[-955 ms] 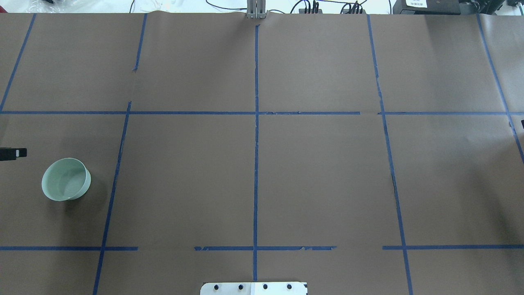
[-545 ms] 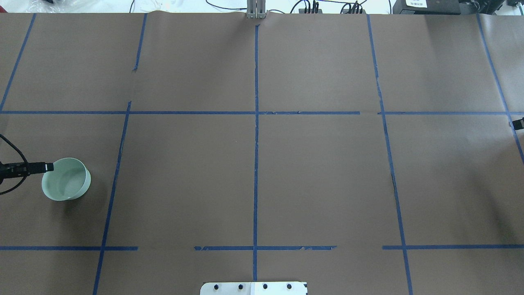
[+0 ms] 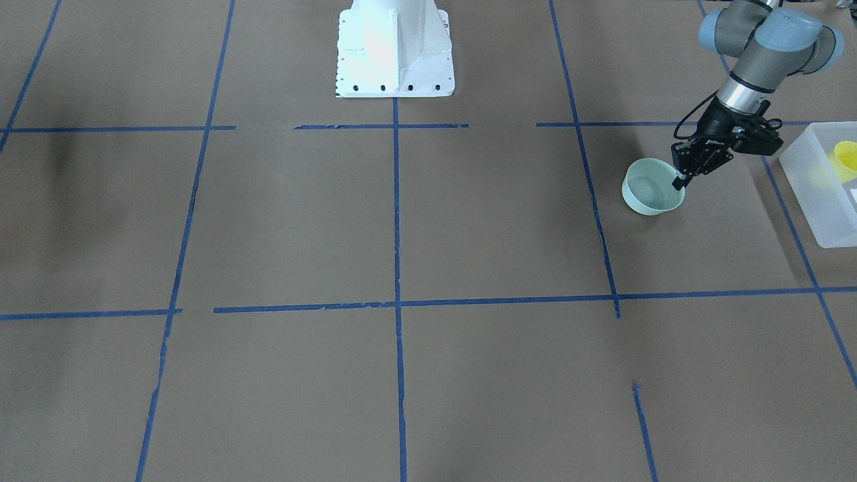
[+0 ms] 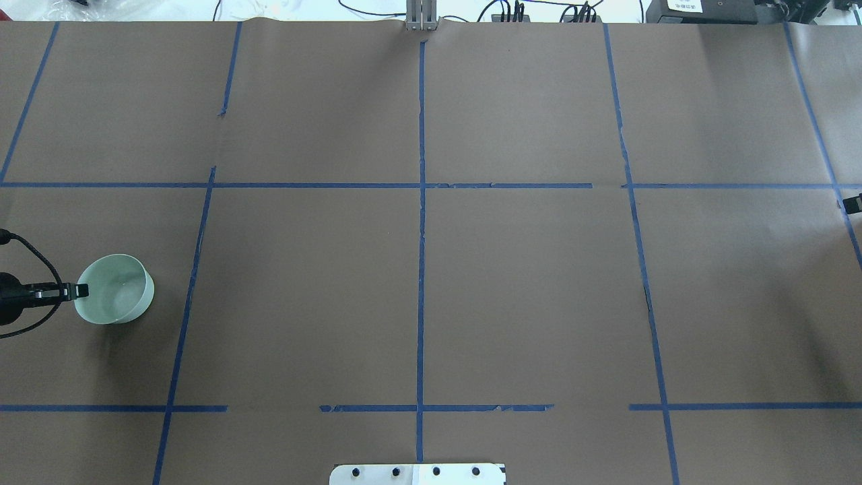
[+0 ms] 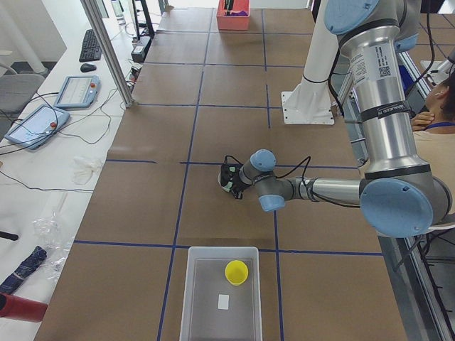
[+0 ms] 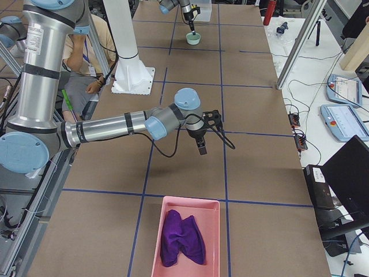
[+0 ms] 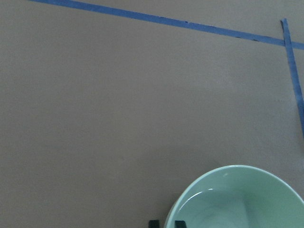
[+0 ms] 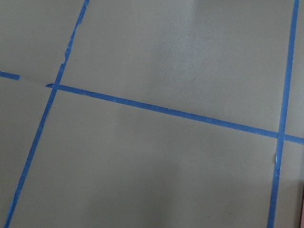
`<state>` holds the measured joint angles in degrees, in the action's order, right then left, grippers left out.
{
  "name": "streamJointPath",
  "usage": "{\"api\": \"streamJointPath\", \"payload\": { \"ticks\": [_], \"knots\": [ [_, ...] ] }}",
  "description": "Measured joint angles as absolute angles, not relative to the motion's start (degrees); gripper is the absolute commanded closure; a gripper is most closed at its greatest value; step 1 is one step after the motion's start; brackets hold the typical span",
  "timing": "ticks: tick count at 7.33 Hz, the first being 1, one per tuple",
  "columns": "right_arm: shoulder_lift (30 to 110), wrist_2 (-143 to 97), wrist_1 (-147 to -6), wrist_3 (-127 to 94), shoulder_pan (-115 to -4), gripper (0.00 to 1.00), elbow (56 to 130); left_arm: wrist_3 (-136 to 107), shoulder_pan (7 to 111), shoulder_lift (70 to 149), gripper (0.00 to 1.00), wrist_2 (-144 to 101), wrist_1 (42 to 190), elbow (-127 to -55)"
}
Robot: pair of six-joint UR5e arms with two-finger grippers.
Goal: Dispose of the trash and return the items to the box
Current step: 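Lift the green bowl with the left gripper and place it in the clear box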
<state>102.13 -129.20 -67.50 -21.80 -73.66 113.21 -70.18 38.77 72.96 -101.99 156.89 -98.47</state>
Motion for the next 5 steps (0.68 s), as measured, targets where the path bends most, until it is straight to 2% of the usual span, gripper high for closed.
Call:
{"api": "streamJointPath", "payload": {
  "ticks": [2,5],
  "knots": [
    [102.13,-129.14,-67.50,-21.80,-73.65,0.00,113.20,-61.18,41.10,70.54,1.00,-106.23,156.94,-101.29],
    [102.13,-129.11,-67.50,-21.80,-73.65,0.00,113.13,-35.29,61.30,69.04,1.00,-125.43,153.99,-101.41]
  ]
}}
